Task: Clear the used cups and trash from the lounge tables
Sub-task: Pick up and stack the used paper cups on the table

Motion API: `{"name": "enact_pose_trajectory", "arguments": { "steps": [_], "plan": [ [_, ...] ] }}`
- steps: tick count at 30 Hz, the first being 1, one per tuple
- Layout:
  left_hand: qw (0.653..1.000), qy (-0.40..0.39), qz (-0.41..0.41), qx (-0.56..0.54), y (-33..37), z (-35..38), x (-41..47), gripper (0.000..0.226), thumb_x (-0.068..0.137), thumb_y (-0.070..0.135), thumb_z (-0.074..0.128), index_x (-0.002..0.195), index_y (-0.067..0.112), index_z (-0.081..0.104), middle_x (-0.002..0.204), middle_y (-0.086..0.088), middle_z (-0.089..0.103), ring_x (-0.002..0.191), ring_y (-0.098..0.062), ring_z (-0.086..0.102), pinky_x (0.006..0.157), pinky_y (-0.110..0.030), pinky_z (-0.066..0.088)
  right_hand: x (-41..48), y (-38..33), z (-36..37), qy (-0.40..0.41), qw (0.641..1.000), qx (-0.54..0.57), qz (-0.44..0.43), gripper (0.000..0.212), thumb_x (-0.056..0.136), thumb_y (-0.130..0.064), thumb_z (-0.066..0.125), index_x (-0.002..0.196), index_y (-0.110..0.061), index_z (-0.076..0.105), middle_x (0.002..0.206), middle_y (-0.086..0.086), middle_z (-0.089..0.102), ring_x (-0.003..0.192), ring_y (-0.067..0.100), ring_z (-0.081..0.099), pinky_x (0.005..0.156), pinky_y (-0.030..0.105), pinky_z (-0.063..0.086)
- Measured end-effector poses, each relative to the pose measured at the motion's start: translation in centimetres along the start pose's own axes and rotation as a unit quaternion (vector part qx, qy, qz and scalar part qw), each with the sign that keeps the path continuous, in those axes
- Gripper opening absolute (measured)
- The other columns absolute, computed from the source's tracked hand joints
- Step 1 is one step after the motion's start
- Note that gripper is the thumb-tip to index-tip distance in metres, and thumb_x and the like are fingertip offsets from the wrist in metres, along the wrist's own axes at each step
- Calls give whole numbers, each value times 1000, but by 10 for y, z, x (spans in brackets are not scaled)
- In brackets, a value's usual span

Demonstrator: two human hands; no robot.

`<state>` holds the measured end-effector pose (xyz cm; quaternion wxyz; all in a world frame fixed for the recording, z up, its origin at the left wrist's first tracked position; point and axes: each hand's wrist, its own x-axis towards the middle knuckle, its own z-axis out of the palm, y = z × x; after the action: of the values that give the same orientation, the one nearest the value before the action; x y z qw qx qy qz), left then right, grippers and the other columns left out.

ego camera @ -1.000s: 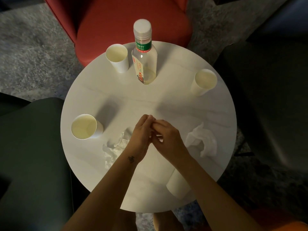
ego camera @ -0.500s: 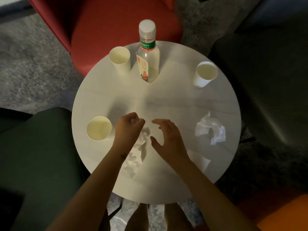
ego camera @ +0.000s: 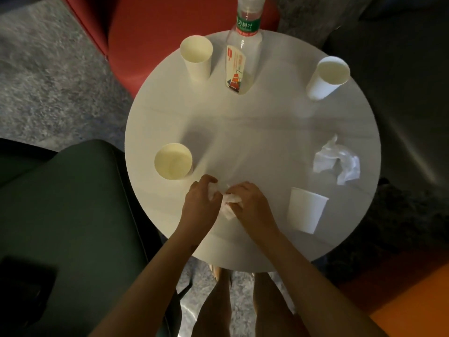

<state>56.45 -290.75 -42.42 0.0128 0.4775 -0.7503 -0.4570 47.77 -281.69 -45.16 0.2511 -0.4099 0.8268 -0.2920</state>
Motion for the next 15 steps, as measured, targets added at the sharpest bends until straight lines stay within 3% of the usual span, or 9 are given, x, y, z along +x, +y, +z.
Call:
{"name": "enact_pose_trajectory", "arguments": {
  "steps": [3,5,8,12,15],
  "plan": [
    [998,-26,8,-58,8,4,-3,28,95,20,43,122,16,48,112,-13,54,95,-26,55,83,-38,47,-3,-6,-11,65,990,109,60,24,76,-15,73,94,-13,56,82,0,63,68,2,55,62,9,39],
    [995,-42,18,-90,16,6,-5,29,97,24,36,123,17,48,114,-10,54,101,-22,54,88,-36,46,-2,-12,-19,86,980,165,69,23,76,-20,74,84,-14,53,71,-1,60,57,-5,53,54,7,39],
    [990,-44,46,-127,30,6,-7,29,99,28,33,118,18,52,110,-6,58,103,-19,54,87,-30,44,-2,-20,-27,92,973,205,51,17,77,-16,73,86,-8,60,75,-3,62,62,-4,56,58,6,43],
    [985,-49,72,-151,45,7,-4,23,95,30,43,110,17,57,102,-6,63,98,-21,60,88,-40,50,-7,-21,-36,78,968,237,35,26,79,-5,68,105,-4,63,96,0,64,82,1,59,72,4,45],
    [983,-43,97,-152,53,13,0,16,95,24,47,101,16,59,95,-7,65,86,-17,63,72,-24,51,-8,-12,-54,71,975,208,20,28,76,-6,72,103,-8,67,100,-9,60,93,3,54,81,9,41]
  ]
}}
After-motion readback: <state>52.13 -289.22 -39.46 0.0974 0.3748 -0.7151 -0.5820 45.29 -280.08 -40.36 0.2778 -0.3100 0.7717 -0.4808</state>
